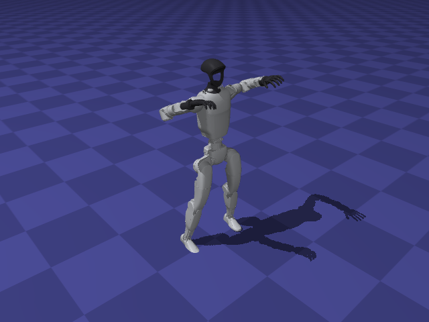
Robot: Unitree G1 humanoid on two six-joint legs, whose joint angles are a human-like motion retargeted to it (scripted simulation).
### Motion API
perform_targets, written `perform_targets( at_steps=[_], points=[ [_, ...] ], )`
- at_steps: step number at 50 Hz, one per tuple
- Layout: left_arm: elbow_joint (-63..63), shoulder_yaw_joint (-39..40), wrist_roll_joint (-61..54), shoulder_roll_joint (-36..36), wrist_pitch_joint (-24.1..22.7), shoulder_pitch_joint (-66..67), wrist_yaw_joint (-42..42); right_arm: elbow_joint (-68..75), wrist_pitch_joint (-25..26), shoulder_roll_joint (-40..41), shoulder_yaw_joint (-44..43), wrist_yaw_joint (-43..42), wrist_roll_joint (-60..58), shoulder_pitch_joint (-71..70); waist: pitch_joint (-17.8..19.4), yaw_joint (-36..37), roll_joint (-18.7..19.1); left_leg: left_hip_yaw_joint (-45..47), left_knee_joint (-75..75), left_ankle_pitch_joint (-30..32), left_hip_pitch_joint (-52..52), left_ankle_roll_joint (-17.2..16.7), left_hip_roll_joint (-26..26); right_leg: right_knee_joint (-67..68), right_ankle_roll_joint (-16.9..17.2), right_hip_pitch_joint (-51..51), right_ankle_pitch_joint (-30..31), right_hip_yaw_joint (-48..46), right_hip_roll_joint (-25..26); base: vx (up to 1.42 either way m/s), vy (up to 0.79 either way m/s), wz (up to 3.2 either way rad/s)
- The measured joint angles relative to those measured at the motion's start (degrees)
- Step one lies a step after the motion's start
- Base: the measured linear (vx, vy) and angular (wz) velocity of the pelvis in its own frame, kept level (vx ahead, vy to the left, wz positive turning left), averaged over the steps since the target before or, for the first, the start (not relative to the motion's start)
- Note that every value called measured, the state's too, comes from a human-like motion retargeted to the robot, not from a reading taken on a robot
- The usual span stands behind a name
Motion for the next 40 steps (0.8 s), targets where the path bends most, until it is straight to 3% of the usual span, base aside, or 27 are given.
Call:
perform_targets(
  at_steps=[18,27,31,34,40],
  points=[
    [0.1,-0.6,-0.4,-0.1,0.1,-0.8,-0.1,0.3,0.3,0.2,1.0,-0.4,-0.3,-1.1,0.8,-0.1,0.0,-0.1,0.1,0.0,0.1,0.2,-0.3,0.1,0.0,0.2,-0.1,-0.1,-0.3,0.00,0.00,0.00],
    [0.5,-7.8,-2.6,1.9,-0.1,-2.4,-0.6,2.2,0.2,0.5,5.0,-1.1,1.0,-2.2,0.7,0.1,-0.1,-0.1,0.1,0.1,0.0,0.0,0.0,0.0,0.0,0.0,0.2,-0.1,0.1,0.00,0.00,0.00],
    [0.8,-16.4,-3.7,1.1,0.2,-6.9,-1.2,3.8,0.4,2.0,11.3,-1.2,2.2,-5.5,0.7,0.3,-0.3,0.0,0.1,0.1,-0.1,-0.1,0.1,-0.1,0.0,0.0,0.3,0.0,0.2,0.00,0.00,0.00],
    [3.2,-29.3,-5.8,-2.4,0.6,-16.4,-1.2,6.9,0.6,5.4,21.9,-1.9,4.8,-12.7,0.8,0.4,-0.4,0.1,-0.1,0.1,0.2,0.0,0.1,0.1,0.0,0.0,0.2,0.1,0.1,0.00,0.00,0.00],
    [19.2,-58.2,-9.9,-18.9,2.3,-35.6,1.0,22.4,2.2,22.3,47.7,-7.6,14.0,-27.2,1.4,1.4,-0.8,0.2,-0.4,0.2,0.9,0.5,-0.2,0.4,-0.3,0.4,-0.2,0.2,-0.3,0.00,0.00,0.00]
  ],
)
